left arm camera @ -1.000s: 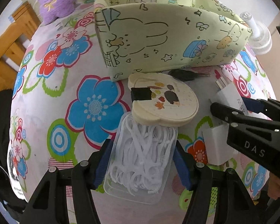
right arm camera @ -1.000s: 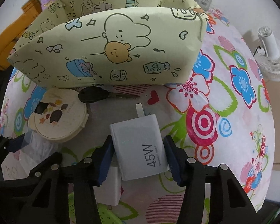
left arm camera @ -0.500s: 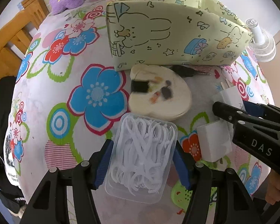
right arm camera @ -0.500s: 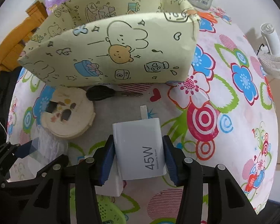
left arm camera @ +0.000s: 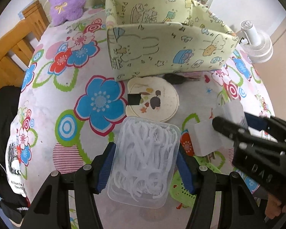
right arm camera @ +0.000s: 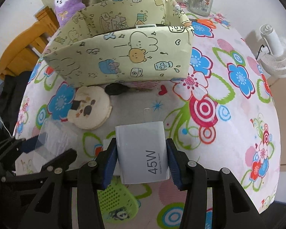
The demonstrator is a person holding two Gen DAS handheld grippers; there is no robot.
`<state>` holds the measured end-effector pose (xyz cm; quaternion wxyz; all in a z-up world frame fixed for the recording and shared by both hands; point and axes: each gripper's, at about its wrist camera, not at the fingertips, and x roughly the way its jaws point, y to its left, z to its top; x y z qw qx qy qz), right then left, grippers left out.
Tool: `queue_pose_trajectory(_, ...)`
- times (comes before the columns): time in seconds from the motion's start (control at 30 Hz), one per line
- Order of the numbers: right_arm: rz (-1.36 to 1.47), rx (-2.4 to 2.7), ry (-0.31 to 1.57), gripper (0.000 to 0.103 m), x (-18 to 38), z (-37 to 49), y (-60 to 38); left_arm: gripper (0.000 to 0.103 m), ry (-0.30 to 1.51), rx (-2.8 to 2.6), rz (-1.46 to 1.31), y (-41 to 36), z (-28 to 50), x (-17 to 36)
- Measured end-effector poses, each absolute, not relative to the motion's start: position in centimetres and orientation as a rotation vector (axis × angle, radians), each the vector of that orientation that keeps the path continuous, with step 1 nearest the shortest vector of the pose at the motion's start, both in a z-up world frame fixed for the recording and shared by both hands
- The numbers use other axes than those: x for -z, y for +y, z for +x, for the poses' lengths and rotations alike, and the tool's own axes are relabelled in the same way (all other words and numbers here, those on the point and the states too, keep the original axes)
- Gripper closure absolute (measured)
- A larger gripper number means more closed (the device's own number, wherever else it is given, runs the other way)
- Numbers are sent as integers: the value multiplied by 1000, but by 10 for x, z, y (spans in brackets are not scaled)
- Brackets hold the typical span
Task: Organize rigid objects
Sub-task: 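Lift the floss-pick box and white charger with both tools toward the cardboard box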
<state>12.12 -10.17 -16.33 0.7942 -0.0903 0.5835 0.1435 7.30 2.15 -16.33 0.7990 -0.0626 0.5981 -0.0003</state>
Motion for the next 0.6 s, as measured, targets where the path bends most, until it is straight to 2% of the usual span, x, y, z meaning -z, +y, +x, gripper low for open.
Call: queue_pose_trajectory(0.6, -149, -278, 1207, 51, 127, 93, -105, 39, 1213, 42, -57, 20, 70, 119)
